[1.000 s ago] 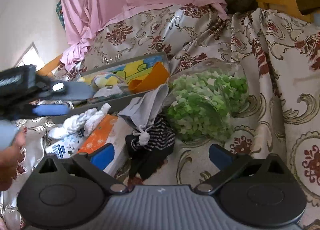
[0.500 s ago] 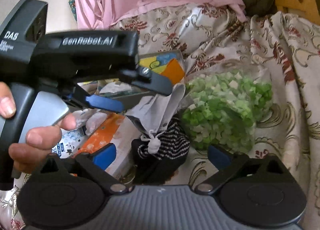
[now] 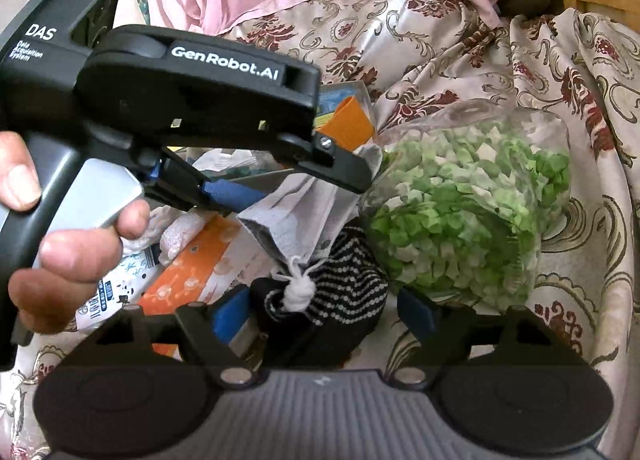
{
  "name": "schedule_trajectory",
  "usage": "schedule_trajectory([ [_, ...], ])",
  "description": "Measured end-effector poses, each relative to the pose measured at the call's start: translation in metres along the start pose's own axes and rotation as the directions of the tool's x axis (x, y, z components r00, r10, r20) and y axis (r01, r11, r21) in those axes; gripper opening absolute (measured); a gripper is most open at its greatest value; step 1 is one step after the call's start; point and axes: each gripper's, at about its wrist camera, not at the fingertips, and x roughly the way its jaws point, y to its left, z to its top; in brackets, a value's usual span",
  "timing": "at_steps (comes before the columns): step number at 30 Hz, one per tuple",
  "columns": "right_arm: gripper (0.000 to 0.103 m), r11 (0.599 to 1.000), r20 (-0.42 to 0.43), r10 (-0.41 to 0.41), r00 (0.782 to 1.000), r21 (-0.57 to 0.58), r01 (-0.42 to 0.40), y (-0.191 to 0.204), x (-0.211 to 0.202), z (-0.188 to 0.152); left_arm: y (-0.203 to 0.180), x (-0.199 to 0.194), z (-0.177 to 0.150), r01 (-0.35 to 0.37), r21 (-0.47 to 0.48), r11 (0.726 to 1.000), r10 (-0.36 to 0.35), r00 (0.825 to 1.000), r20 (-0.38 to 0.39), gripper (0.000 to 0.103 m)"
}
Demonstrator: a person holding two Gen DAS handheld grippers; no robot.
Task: Organize soft objects
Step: 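Grasp the black-white striped sock with the right tool while the left holds the mask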
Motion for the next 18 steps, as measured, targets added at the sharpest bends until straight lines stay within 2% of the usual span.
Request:
schedule_trajectory([
  [3, 0.081, 1.0, 0.002, -0.001, 1.0, 0.001, 0.001, -0.001, 0.002, 0.001, 0.003, 0.0, 0.001, -0.017, -0.003, 1.0, 0.017, 1.0, -0.007, 0.058],
  [7, 0.073, 1.0, 0.002, 0.001, 1.0, 0.005, -0.001, -0.002, 0.002, 0.002, 0.006, -0.003, -0.002, 0.0, -0.002, 1.0, 0.0, 1.0, -0.011, 0.056],
  [8, 0.071, 1.0, -0.001, 0.0, 1.0, 0.004, 0.0, -0.002, 0.002, 0.002, 0.005, -0.004, -0.003, 0.004, 0.004, 1.0, -0.004, 1.0, -0.015, 0.057],
  [10, 0.066, 1.0, -0.014, -0.005, 1.0, -0.002, 0.005, -0.001, 0.003, 0.001, 0.004, -0.005, -0.004, 0.017, 0.011, 1.0, -0.017, 1.0, -0.019, 0.066],
  [13, 0.064, 1.0, -0.023, -0.007, 1.0, -0.016, 0.006, 0.0, 0.006, 0.001, -0.001, -0.004, -0.004, 0.032, 0.015, 0.999, -0.032, 0.999, -0.031, 0.074],
  [18, 0.062, 1.0, -0.022, -0.005, 1.0, -0.017, 0.005, 0.001, 0.005, 0.0, -0.007, -0.001, -0.004, 0.029, 0.036, 0.999, -0.028, 0.999, -0.035, 0.081],
])
